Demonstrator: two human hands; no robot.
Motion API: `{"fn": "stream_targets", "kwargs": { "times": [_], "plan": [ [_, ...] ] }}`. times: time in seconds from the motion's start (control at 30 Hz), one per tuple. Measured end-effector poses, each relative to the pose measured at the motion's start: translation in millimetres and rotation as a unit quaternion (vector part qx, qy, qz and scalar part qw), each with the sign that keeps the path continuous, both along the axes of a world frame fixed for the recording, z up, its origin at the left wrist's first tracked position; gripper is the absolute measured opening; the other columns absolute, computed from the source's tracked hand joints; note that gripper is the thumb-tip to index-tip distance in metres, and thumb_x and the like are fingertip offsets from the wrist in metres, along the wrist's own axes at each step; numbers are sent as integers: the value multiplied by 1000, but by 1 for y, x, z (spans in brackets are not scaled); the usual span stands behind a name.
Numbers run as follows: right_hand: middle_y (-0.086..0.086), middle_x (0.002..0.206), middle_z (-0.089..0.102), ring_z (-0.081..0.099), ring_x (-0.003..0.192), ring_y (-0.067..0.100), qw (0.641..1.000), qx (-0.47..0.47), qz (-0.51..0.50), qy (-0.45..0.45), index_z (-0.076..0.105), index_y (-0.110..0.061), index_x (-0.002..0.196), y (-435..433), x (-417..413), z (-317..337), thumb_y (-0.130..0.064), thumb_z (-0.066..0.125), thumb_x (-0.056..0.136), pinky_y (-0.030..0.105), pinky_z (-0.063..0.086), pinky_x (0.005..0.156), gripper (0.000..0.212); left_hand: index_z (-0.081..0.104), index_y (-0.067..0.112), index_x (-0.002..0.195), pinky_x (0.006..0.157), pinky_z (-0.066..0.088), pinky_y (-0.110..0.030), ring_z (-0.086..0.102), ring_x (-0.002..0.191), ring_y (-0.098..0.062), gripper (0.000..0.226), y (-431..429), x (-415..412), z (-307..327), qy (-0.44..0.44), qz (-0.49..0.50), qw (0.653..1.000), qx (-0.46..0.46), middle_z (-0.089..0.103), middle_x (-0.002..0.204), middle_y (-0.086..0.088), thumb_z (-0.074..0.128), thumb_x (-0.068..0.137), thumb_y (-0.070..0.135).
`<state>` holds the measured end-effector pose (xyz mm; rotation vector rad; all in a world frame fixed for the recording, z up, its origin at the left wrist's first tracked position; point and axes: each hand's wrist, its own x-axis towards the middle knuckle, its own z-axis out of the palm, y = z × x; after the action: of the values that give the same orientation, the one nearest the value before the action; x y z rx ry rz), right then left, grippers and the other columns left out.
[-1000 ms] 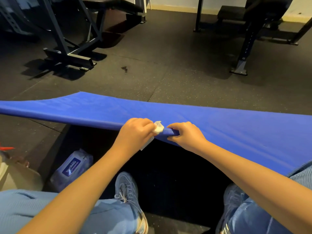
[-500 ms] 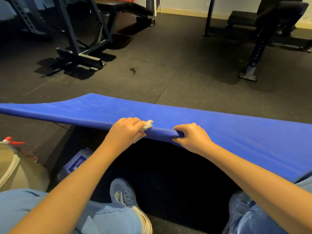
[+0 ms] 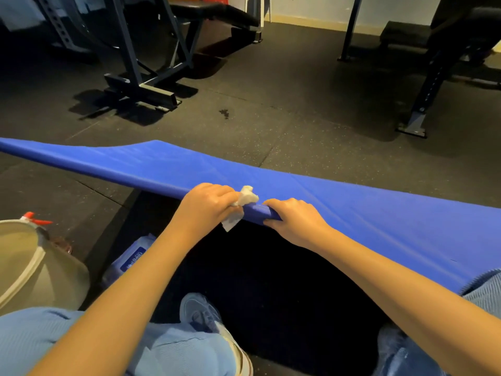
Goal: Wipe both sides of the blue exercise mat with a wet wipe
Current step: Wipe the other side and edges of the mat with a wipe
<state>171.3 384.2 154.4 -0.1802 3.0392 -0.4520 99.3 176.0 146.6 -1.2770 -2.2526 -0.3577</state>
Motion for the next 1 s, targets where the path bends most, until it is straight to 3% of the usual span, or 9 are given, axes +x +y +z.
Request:
{"fn": "stream_targets", "kwargs": {
  "times": [0.2, 0.27, 0.33, 0.53, 0.67, 0.77, 0.83, 0.9, 1.0],
  "plan": [
    [5, 99, 63, 56, 92, 30, 1000, 10, 0, -6, 55, -23, 110, -2, -1, -1, -38, 50, 92, 35, 43, 71, 24, 57, 11, 71, 54, 39, -38, 53, 56, -31, 30, -40, -7, -5, 5, 87, 996, 20, 54, 63, -5, 46, 94, 25],
    [7, 102, 63, 56, 95, 31, 1000, 17, 2, -9, 54, -24, 115, -4, -1, -2, -37, 51, 92, 35, 42, 72, 26, 70, 13, 94, 60, 41, -37, 56, 62, -26, 25, -30, 2, -14, 5, 80, 997, 10, 59, 69, 0, 46, 94, 20],
    [8, 105, 63, 56, 97, 32, 1000, 15, 10, -12, 51, -26, 122, -5, 1, -3, -35, 50, 93, 36, 45, 76, 31, 69, 17, 115, 65, 44, -35, 57, 67, -21, 32, -30, 5, -17, 1, 70, 998, -2, 62, 73, 4, 47, 92, 18],
    [3, 105, 64, 56, 97, 29, 1000, 19, 23, 7, 47, -36, 126, -5, -3, 0, -33, 48, 93, 35, 45, 77, 33, 64, 12, 84, 80, 33, -37, 63, 71, -29, 32, -81, -16, -12, -18, 207, 978, -1, 63, 75, -3, 38, 95, 29],
    [2, 102, 63, 56, 95, 28, 1000, 4, 12, 8, 52, -35, 121, -5, -9, 3, -32, 52, 91, 33, 42, 74, 30, 60, 22, 115, 98, 33, -42, 59, 98, -22, 35, -84, -6, -17, -46, 194, 979, -50, 63, 102, 3, 37, 92, 34],
    [3, 92, 61, 53, 86, 30, 1000, 1, 16, 0, 55, -30, 108, -6, -7, 2, -30, 54, 89, 33, 42, 69, 19, 62, 25, 121, 87, 37, -36, 60, 93, -22, 36, -89, -10, -21, -8, 175, 981, -80, 63, 101, 4, 43, 91, 28],
    [4, 89, 59, 50, 81, 30, 1000, 7, 17, -9, 53, -27, 103, -8, -5, 2, -28, 54, 88, 33, 40, 66, 15, 62, 20, 112, 76, 34, -35, 60, 82, -26, 31, -87, -14, -23, 27, 179, 981, -75, 60, 91, 1, 52, 84, 13],
    [5, 95, 60, 52, 84, 31, 999, 32, 20, -24, 51, -25, 110, -13, -4, 3, -26, 53, 86, 32, 38, 65, 24, 55, 15, 100, 71, 29, -34, 56, 72, -29, 30, -79, -16, -23, 58, 179, 980, -59, 56, 82, -3, 57, 74, 2],
    [5, 102, 62, 56, 90, 32, 998, 50, 25, -17, 47, -24, 117, -26, -5, 3, -23, 52, 83, 33, 40, 66, 35, 54, 14, 93, 70, 27, -34, 54, 67, -28, 20, -65, -15, -13, 97, 157, 982, -41, 54, 78, -4, 50, 77, 4]
  ]
}}
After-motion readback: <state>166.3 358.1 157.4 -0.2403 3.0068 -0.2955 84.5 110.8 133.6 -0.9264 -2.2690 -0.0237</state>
